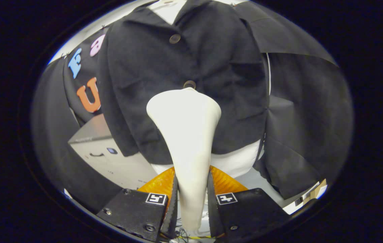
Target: Iron the clothes twice with a garment steamer, once on the left side and once on the right side.
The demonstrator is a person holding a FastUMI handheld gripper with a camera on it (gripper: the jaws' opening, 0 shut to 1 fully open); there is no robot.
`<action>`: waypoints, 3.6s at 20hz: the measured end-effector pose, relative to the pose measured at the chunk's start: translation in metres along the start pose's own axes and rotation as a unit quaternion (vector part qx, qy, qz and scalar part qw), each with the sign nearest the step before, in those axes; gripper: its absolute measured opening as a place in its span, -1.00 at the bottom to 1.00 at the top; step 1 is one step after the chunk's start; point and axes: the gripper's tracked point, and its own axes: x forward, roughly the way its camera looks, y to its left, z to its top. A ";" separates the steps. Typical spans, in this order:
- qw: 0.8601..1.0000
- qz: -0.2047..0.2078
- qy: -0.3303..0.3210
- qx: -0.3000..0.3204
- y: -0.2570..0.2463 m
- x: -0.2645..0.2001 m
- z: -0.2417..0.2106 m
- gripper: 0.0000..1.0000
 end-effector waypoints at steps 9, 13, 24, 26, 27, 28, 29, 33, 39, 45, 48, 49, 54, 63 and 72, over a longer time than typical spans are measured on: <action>0.990 -0.013 -0.133 0.038 -0.052 -0.074 0.133 -0.19; 0.984 -0.011 -0.166 0.056 -0.063 -0.084 0.184 -0.19; 0.959 0.005 -0.278 0.054 -0.060 -0.120 0.350 -0.19; 0.958 0.004 -0.284 0.047 -0.056 -0.117 0.365 -0.19; 0.958 0.004 -0.282 0.045 -0.053 -0.114 0.372 -0.19; 0.959 0.004 -0.279 0.042 -0.050 -0.110 0.374 -0.19; 0.960 0.005 -0.277 0.037 -0.046 -0.106 0.377 -0.19; 0.966 -0.009 -0.258 0.022 -0.036 -0.085 0.374 -0.19; 0.967 -0.029 -0.254 0.011 -0.040 -0.075 0.356 -0.19; 0.970 -0.034 -0.239 0.004 -0.039 -0.069 0.331 -0.19; 0.973 -0.038 -0.229 0.003 -0.038 -0.063 0.315 -0.19; 0.973 -0.040 -0.225 0.002 -0.038 -0.061 0.310 -0.19; 0.976 -0.057 -0.212 -0.011 -0.040 -0.052 0.284 -0.19; 0.981 -0.086 -0.170 -0.019 -0.046 -0.025 0.234 -0.19; 0.986 -0.108 -0.123 -0.021 -0.053 -0.010 0.178 -0.19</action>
